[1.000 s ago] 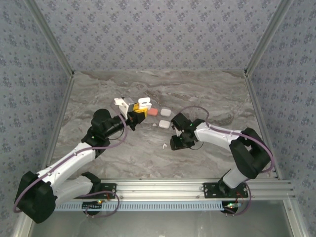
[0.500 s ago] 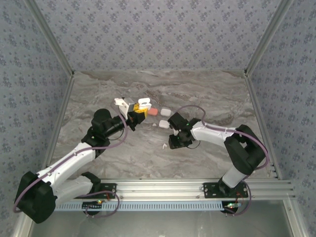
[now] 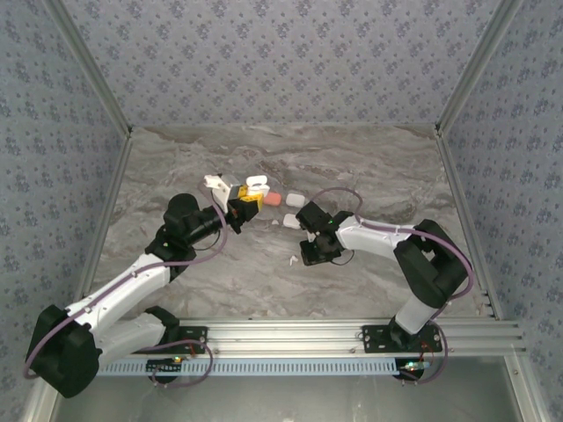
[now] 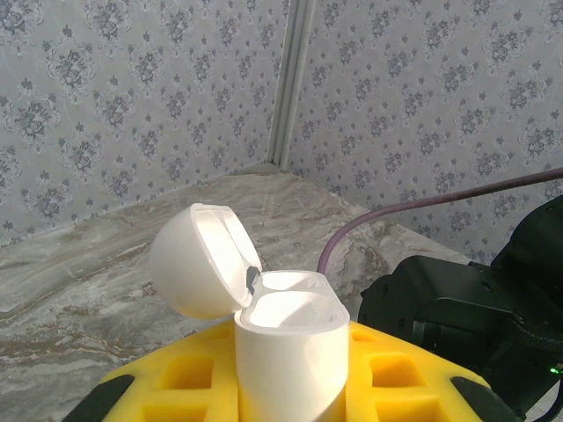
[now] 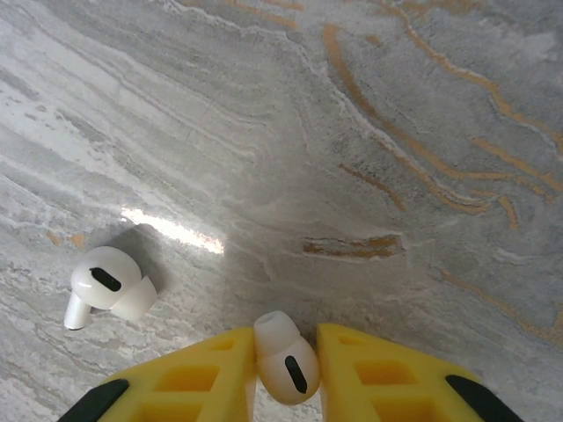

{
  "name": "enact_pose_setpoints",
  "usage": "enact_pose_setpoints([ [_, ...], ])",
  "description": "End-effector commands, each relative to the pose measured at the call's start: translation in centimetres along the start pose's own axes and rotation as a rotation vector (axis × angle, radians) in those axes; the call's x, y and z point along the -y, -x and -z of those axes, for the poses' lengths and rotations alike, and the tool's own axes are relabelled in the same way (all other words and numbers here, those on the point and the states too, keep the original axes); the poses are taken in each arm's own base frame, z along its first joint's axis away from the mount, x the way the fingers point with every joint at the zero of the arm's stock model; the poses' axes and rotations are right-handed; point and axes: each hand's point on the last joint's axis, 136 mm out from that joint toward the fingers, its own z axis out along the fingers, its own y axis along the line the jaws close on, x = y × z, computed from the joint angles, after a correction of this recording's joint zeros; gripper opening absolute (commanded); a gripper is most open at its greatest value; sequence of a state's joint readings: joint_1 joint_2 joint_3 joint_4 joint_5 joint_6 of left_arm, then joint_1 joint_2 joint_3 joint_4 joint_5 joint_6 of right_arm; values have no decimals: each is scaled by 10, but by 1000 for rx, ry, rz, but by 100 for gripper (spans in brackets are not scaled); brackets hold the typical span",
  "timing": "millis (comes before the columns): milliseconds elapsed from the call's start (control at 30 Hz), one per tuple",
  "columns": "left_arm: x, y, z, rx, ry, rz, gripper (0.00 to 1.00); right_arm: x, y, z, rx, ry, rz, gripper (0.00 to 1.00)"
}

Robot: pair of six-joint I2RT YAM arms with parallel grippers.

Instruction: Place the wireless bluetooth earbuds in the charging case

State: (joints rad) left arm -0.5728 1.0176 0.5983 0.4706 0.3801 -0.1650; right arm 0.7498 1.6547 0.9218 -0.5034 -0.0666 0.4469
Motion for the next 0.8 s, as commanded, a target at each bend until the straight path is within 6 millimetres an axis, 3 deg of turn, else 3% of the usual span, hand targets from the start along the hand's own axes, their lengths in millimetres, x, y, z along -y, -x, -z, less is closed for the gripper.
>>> enact_pose_setpoints([
  [0, 4, 17, -2, 38, -12, -26, 7, -1, 10, 4, 36, -33, 41, 24],
  [167, 6, 15, -4, 37, -27, -9, 6, 1, 17, 21, 100, -41, 97, 21],
  [333, 7, 12, -6, 33, -41, 11, 6, 3, 34, 55, 223, -61, 168, 20],
  [567, 17, 5, -12, 4, -116, 38, 5, 5, 57, 139, 461, -111, 385, 19],
  [767, 37, -1, -21, -35, -207, 16, 5, -9, 70, 212, 677, -110, 564, 19],
])
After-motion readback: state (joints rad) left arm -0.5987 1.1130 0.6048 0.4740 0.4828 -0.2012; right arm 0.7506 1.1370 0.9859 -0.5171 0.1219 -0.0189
